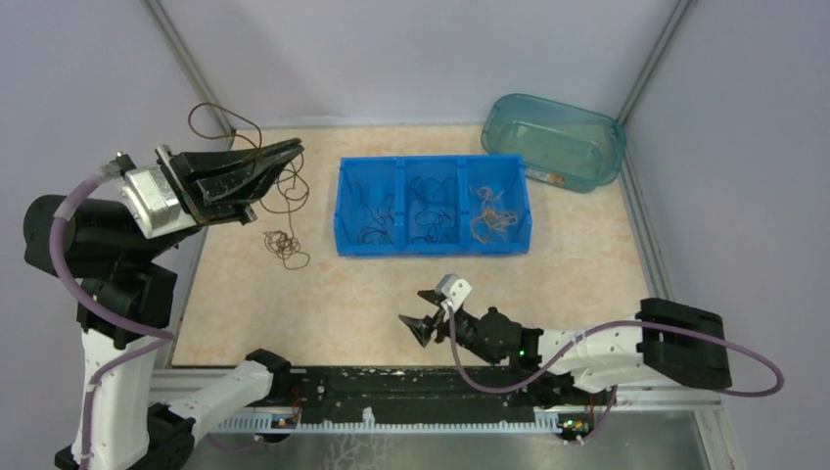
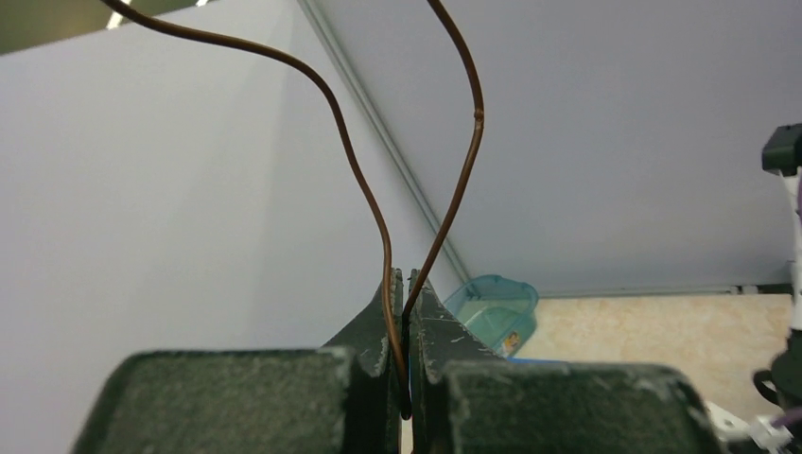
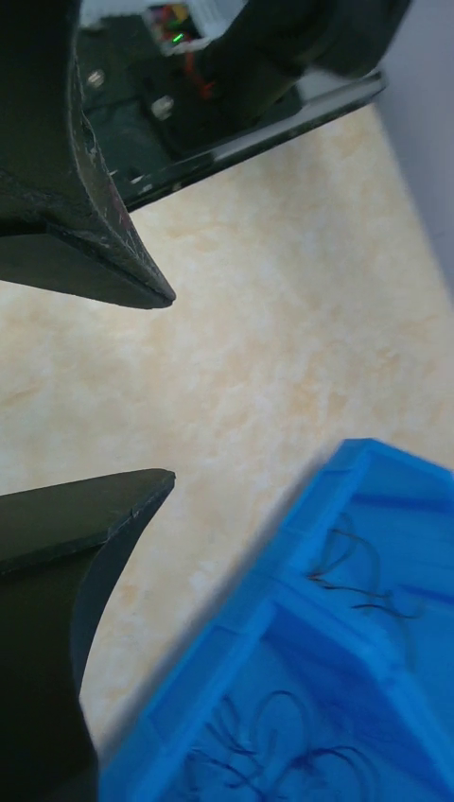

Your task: Untangle the cables

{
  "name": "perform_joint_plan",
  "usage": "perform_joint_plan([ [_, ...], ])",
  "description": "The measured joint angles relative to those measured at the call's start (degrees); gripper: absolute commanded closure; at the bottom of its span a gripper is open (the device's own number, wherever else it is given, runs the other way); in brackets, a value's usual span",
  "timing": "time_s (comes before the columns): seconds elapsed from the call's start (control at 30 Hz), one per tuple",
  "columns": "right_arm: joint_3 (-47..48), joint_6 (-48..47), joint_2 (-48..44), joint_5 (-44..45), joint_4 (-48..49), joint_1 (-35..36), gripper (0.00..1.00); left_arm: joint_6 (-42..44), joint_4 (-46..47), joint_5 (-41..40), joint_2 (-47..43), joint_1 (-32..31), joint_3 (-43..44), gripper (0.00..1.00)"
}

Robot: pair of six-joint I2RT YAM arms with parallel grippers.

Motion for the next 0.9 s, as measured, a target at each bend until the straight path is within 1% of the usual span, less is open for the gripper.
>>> perform_joint_plan([
  [0.07,3.5,-0.8,-2.8,-0.6,-2.5,-0.4,0.39,-0.8,-0.9,1.2,0.1,0.0,-0.2,1.00],
  [0.13,9.4,-1.0,-4.7,-3.6,-5.1,-2.2,0.40,-1.5,-1.9,2.6,0.1,0.0,-0.8,1.00],
  [0.27,23.0,-1.7,-5.3,-12.5,-7.8,-6.1,0.31,-2.6,-3.6,4.7,0.0,0.0,-1.8,1.00],
  [0.33,28.9,-2.2,-4.1,-17.0,-8.9,-6.5,0.31,-3.3,-4.0,5.5,-0.2,0.0,-2.7,1.00],
  [0.4,34.8,-2.9,-1.8,-21.6,-9.7,-6.5,0.34,-4.0,-4.3,6.1,-0.3,0.0,-3.3,1.00],
  [0.47,37.7,-3.3,0.3,-23.8,-10.1,-6.5,0.40,-5.0,-4.4,6.7,-0.3,0.0,-3.8,1.00],
  [0.6,38.3,-4.1,4.4,-24.7,-11.9,-6.5,0.57,-6.7,-4.3,7.4,-0.3,0.0,-4.1,1.00],
  [0.73,33.9,-3.3,6.2,-24.6,-11.6,-6.5,0.70,-8.2,-3.8,8.0,-0.3,0.0,-4.1,1.00],
  [0.8,31.2,-2.5,6.7,-24.4,-10.5,-6.5,0.74,-8.8,-3.4,8.2,-0.2,0.0,-4.0,1.00],
  [0.9,26.9,-0.5,8.1,-24.4,-8.2,-6.5,0.74,-9.2,-3.1,8.2,0.0,0.0,-3.3,1.00],
])
